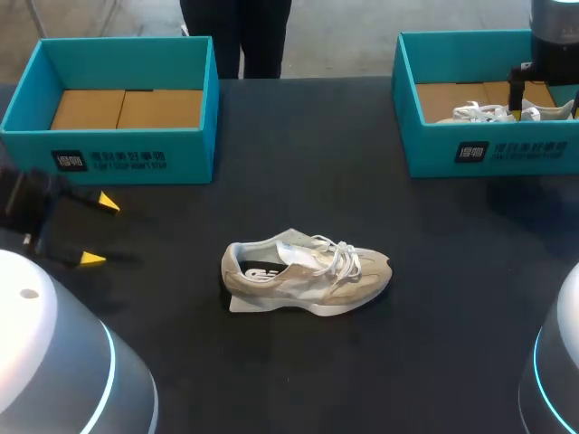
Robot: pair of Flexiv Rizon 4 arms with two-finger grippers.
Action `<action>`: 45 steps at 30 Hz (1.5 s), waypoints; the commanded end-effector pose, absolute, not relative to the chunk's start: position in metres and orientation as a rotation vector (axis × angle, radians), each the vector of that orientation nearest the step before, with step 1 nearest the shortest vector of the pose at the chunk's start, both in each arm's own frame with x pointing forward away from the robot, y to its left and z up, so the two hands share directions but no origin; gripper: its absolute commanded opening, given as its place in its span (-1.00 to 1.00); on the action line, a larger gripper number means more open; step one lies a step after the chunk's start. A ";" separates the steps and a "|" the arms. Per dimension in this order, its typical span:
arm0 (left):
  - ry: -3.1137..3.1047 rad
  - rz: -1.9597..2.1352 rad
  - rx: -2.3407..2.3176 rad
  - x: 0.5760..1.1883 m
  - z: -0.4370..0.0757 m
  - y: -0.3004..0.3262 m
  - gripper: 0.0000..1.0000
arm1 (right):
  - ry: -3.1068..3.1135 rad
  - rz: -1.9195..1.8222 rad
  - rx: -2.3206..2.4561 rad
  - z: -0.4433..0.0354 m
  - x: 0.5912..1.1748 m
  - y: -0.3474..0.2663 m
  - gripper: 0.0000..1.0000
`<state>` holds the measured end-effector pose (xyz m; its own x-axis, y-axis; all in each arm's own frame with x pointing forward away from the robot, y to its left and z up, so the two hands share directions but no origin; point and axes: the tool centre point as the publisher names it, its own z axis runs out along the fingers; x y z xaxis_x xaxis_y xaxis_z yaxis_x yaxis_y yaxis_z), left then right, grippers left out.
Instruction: Take the shoe out of the shoebox, open the shoe tongue, remove and reinsert the insole, then place the shoe into the shoebox
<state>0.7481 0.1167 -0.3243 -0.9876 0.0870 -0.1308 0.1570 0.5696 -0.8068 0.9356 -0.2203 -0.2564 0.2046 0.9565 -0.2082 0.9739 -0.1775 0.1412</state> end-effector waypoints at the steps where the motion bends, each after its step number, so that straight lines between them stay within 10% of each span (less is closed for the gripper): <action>1: 2.704 -1.445 0.201 0.754 -0.339 0.117 1.00 | 1.836 -0.101 2.238 -0.257 0.934 -0.220 1.00; 45: 2.593 -1.697 0.115 0.739 -0.368 0.072 1.00 | 1.836 -0.101 2.238 -0.257 0.934 -0.220 1.00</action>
<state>0.7423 0.0813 -0.3615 -0.9965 0.0517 -0.0662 0.0814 0.4012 -0.9124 0.9356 -0.2203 -0.2564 0.2045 0.9565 -0.2082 0.9739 -0.1775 0.1412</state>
